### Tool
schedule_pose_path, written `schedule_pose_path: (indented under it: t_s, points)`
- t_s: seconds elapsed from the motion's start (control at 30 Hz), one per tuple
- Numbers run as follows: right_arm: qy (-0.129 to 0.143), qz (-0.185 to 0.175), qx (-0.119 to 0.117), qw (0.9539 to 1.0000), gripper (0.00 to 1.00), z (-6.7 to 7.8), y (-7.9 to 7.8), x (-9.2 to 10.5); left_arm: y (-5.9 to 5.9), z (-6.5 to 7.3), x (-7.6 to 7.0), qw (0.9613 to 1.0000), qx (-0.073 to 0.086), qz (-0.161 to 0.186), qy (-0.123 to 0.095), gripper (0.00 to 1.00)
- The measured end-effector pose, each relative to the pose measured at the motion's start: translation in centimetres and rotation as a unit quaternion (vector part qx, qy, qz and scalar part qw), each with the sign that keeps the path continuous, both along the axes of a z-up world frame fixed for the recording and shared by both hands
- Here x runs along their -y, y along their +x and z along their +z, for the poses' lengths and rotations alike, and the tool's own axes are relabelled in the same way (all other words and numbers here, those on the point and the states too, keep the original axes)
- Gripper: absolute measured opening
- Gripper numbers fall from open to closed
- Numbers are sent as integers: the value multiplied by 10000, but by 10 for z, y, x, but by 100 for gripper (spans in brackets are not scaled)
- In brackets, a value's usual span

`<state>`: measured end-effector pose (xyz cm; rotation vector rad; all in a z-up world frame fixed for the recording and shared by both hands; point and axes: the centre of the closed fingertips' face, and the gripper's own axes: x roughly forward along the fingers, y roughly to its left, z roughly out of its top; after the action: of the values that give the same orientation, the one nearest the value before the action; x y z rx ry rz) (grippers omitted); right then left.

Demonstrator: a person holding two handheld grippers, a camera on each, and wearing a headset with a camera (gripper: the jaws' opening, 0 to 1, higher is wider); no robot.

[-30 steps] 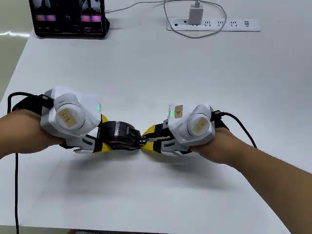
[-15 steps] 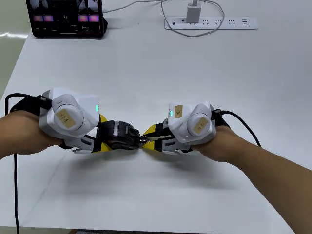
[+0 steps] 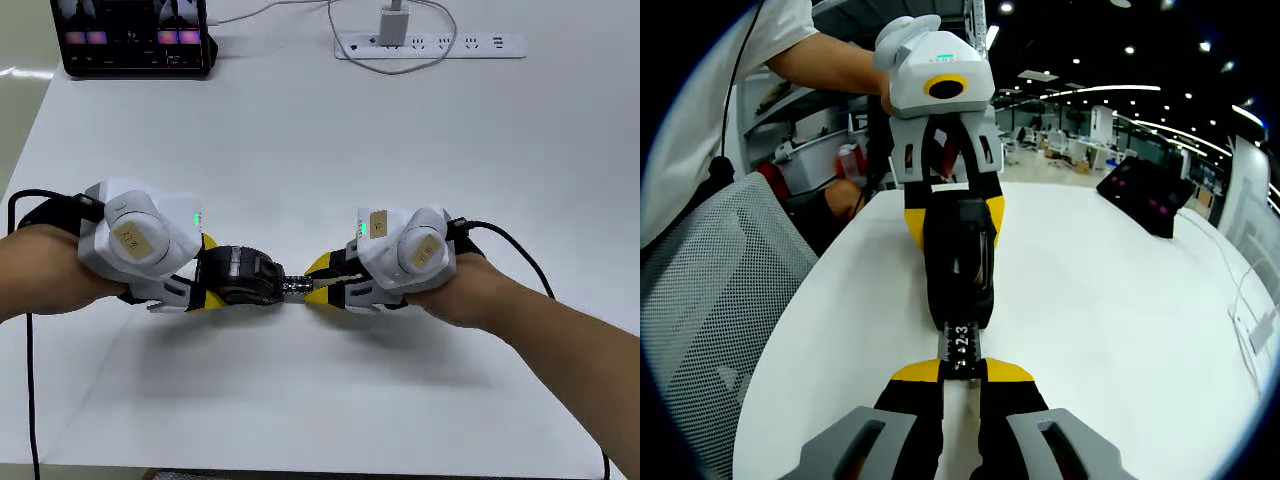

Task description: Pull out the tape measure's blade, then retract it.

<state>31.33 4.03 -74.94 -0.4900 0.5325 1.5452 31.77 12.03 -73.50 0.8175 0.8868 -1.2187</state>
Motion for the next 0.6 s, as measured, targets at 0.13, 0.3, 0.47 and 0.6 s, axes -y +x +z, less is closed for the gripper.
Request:
schedule_pose_path:
  t_s: [0.13, 0.3, 0.47, 0.6]
  points:
    - [-22, -20, 2, 10000, 9, 0, 1, 6, 0, 0, 0, 10000, -9, 22, -5, 27]
    - [-57, -26, 25, 10000, 9, 0, 1, 13, 0, 0, 0, 10000, -9, 21, 10, 27]
    - [-90, -32, 60, 9999, 9, -1, 1, 19, 0, 0, 0, 10000, 1, 22, 16, 27]
    - [-114, -35, 67, 9999, 9, -1, 1, 25, 0, 0, 0, 10000, -14, 28, 24, 27]
